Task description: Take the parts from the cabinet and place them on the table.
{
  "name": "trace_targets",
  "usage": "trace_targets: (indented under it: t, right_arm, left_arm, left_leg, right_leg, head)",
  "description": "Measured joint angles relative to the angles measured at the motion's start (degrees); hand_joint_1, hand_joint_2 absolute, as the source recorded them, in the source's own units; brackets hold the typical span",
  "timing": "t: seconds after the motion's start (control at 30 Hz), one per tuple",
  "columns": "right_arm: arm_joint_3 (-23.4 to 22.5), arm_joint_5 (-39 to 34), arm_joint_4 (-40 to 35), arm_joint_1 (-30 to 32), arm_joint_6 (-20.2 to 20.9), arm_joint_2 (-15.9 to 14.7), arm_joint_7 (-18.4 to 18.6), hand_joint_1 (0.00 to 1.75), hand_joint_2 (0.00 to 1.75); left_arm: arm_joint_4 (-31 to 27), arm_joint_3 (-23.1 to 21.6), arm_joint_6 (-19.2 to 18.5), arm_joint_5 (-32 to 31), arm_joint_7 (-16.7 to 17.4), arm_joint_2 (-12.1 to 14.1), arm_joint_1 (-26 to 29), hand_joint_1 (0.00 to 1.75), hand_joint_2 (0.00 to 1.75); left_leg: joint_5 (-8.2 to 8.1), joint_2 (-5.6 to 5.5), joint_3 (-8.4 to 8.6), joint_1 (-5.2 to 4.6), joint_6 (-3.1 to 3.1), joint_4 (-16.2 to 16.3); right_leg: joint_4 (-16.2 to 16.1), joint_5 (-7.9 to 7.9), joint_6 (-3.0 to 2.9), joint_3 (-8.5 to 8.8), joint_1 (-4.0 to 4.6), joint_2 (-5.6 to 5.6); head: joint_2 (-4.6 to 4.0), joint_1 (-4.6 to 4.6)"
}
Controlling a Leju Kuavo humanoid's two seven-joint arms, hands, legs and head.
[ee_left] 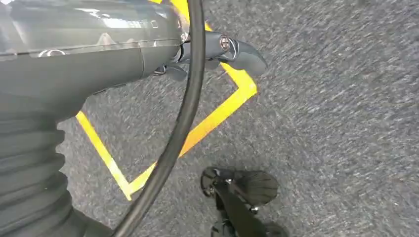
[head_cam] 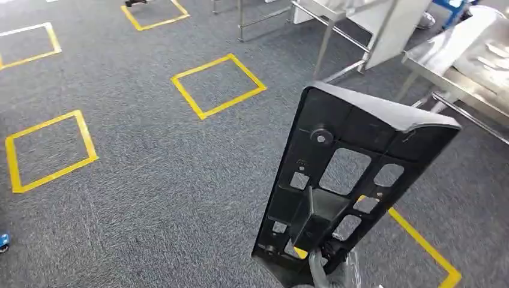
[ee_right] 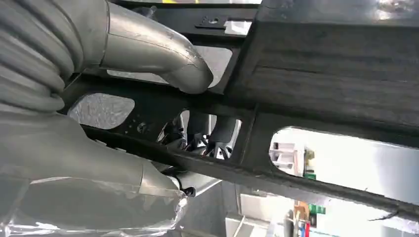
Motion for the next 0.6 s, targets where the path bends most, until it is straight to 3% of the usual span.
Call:
trace_targets:
  t: [0.07, 0.1, 0.13, 0.2, 0.23, 0.27, 0.4, 0.43, 0.47, 0.5, 0.57, 0.6]
  right_arm:
    - [0.09, 0.04, 0.00, 0.02, -0.20, 0.00, 0.04, 1.75, 1.75]
    - [0.09, 0.04, 0.00, 0.08, -0.26, 0.00, 0.04, 1.75, 1.75]
    - [0.13, 0.07, 0.00, 0.10, -0.37, 0.00, 0.09, 1.75, 1.75]
    - [0.46, 0.09, 0.00, 0.09, -0.68, 0.00, 0.17, 1.75, 1.75]
    - [0.68, 0.09, 0.00, 0.07, -0.85, 0.00, 0.17, 1.75, 1.75]
    - [0.85, 0.09, -0.02, -0.10, -0.94, 0.00, 0.18, 1.75, 1.75]
    - [1.25, 0.11, -0.20, 0.33, -1.84, -0.02, 0.26, 1.75, 1.75]
    - [1.31, 0.09, -0.28, 0.52, -1.86, -0.02, 0.31, 1.75, 1.75]
    - [1.42, 0.02, -0.37, 0.40, -1.88, -0.02, 0.31, 1.75, 1.75]
    - [1.51, -0.04, -0.35, 0.27, -1.95, 0.00, 0.31, 1.75, 1.75]
    - [1.55, -0.22, -0.35, 0.31, -2.16, -0.02, 0.31, 1.75, 1.75]
    - [1.55, -0.39, -0.31, 0.39, -2.32, -0.02, 0.31, 1.75, 1.75]
  left_arm:
    - [0.00, 0.00, 0.00, -0.11, 0.42, 0.02, 0.20, 0.00, 1.75]
    - [0.00, 0.02, -0.02, -0.17, 0.61, 0.04, 0.18, 0.00, 1.75]
    - [0.00, 0.02, -0.07, -0.28, 0.68, 0.04, 0.15, 0.00, 1.75]
    - [0.00, 0.02, -0.09, -0.81, 0.74, 0.04, 0.02, 0.00, 1.75]
    - [0.00, 0.02, -0.11, -1.20, 0.74, 0.02, 0.00, 0.00, 1.75]
    - [0.00, 0.02, -0.18, -1.31, 0.72, 0.02, 0.03, 0.00, 1.75]
    - [0.00, 0.02, -0.26, -1.99, 0.22, 0.04, -0.52, 0.00, 1.75]
    - [-0.02, 0.02, -0.26, -2.19, -0.09, 0.09, -0.68, 0.00, 1.75]
    - [-0.02, 0.02, -0.26, -2.32, -0.48, 0.15, -0.69, 0.00, 1.75]
    - [-0.02, 0.00, -0.26, -2.34, -0.74, 0.13, -0.72, 0.00, 1.75]
    - [0.00, 0.04, -0.26, -2.49, -0.92, 0.17, -0.44, 0.00, 1.75]
    - [-0.02, 0.07, -0.26, -2.58, -0.94, 0.17, -0.33, 0.00, 1.75]
  left_leg:
    - [-0.15, 1.75, -0.01, -0.10, 0.08, 0.02]
    - [-0.24, 2.54, 0.00, -0.11, 0.00, 0.06]
    - [-0.38, 3.30, 0.12, -0.10, -0.08, 0.06]
    - [-0.72, 4.51, 0.61, -0.10, -0.37, 0.06]
    - [-0.94, 5.02, 0.98, -0.15, -0.61, 0.06]
    - [-1.29, 5.58, 1.13, -0.59, -1.06, 0.27]
    - [-1.68, 8.11, 2.07, -0.75, -2.20, -0.17]
    - [-2.39, 6.40, 1.96, -0.31, -2.56, 0.43]
    - [-3.97, 3.60, 1.08, -0.31, -2.62, 2.69]
    - [-6.35, 2.03, -0.83, -0.27, -2.67, 6.87]
    - [-10.07, 1.02, -5.31, -0.25, -2.93, 16.13]
    - [-10.06, 0.98, -6.49, -0.25, -2.96, 18.13]
  right_leg:
    - [8.16, -3.18, 0.42, -4.08, -0.31, -0.80]
    - [9.53, -3.07, 0.57, -4.82, -0.44, -0.89]
    - [8.09, -1.62, 0.64, -4.10, -0.50, -1.08]
    - [-0.39, 3.01, 0.37, 0.58, -0.45, -2.24]
    - [-5.30, 4.84, -0.12, 3.44, -0.17, -4.62]
    - [-7.91, 4.29, -0.46, 4.54, 0.58, -6.43]
    - [-8.32, 4.57, -1.71, 4.25, 0.68, -3.70]
    - [-8.81, 4.88, -2.12, 4.73, 0.01, -3.25]
    - [-8.91, 4.91, -2.51, 4.79, -0.08, -2.71]
    - [-8.90, 4.93, -2.74, 4.75, -0.08, -2.08]
    - [-8.85, 4.83, -2.94, 4.74, 0.01, -0.61]
    - [-8.75, 4.83, -2.93, 4.77, 0.02, 0.25]
  head:
    - [0.00, -0.02]
    - [0.00, -0.02]
    - [0.00, -0.02]
    - [0.00, -0.02]
    - [0.00, -0.02]
    - [0.00, -0.02]
    - [0.00, -0.04]
    - [0.00, -0.02]
    - [0.00, -0.04]
    - [0.00, -0.04]
    - [0.00, -0.04]
    - [0.00, -0.04]
